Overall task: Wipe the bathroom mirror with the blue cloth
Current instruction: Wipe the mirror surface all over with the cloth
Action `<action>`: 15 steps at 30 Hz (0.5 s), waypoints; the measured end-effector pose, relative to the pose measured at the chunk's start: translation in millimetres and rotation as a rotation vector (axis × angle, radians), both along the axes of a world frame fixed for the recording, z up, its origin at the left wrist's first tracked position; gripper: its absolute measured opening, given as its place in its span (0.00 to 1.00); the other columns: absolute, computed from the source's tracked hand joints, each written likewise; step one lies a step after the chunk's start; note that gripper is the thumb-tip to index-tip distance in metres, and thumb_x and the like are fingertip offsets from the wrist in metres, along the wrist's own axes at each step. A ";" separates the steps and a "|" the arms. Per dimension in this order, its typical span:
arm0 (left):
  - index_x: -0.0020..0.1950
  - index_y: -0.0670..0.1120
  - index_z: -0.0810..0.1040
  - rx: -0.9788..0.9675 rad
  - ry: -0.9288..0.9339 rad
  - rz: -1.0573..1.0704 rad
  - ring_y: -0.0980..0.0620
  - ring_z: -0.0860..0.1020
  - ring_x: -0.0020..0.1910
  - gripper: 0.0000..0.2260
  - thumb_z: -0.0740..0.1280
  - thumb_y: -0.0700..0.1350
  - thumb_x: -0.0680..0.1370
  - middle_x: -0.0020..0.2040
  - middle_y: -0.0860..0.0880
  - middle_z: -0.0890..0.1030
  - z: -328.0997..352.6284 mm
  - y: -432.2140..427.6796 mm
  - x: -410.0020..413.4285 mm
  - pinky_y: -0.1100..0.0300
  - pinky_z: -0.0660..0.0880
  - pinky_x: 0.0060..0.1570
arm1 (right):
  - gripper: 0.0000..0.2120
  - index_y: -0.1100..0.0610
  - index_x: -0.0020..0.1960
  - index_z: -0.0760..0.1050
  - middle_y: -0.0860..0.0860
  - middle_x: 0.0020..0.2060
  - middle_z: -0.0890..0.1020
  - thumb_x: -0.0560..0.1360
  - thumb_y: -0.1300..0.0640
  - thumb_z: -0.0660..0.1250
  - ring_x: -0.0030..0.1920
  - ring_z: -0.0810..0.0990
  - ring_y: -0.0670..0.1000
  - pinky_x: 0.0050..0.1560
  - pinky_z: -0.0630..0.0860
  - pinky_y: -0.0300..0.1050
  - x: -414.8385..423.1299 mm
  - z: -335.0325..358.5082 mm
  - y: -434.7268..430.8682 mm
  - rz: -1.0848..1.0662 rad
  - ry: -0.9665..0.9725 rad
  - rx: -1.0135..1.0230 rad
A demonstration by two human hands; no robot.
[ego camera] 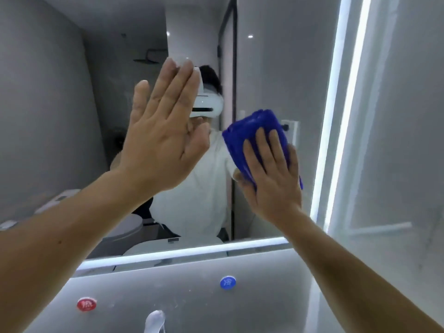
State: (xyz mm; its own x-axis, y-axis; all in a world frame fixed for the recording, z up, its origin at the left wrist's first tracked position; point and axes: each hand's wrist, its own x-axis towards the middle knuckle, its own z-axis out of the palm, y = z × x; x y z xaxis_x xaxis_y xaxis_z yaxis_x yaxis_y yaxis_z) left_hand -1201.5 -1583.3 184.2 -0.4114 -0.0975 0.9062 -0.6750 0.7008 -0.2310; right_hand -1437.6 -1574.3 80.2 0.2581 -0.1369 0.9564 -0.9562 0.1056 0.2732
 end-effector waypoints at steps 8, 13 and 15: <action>0.81 0.45 0.48 0.042 -0.022 0.071 0.50 0.44 0.80 0.29 0.46 0.56 0.82 0.81 0.47 0.48 -20.9 -1.4 4.6 0.43 0.44 0.77 | 0.38 0.52 0.79 0.54 0.50 0.78 0.57 0.73 0.51 0.66 0.79 0.52 0.55 0.74 0.55 0.61 -2.4 -157.3 12.1 -0.159 0.494 0.325; 0.80 0.46 0.46 0.013 -0.027 0.071 0.50 0.44 0.80 0.29 0.44 0.57 0.82 0.81 0.48 0.48 -17.0 7.5 17.4 0.42 0.45 0.77 | 0.41 0.51 0.80 0.50 0.49 0.79 0.51 0.74 0.49 0.68 0.79 0.47 0.54 0.77 0.44 0.60 -14.7 -124.3 19.8 -0.186 0.832 0.418; 0.80 0.45 0.45 0.013 -0.021 0.082 0.50 0.43 0.80 0.29 0.46 0.55 0.82 0.81 0.47 0.47 -11.9 7.5 22.1 0.43 0.44 0.77 | 0.40 0.50 0.80 0.50 0.49 0.79 0.52 0.75 0.51 0.68 0.79 0.48 0.53 0.77 0.43 0.61 -10.0 -70.7 18.7 -0.118 0.796 0.379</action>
State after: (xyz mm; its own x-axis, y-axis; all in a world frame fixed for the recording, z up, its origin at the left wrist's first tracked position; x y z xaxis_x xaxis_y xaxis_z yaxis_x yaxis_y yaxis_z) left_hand -1179.5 -1575.8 172.3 -0.4205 -0.1437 0.8958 -0.7253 0.6464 -0.2367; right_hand -1447.6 -1555.6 9.6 0.7914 -0.4753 0.3845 -0.4564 -0.0408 0.8888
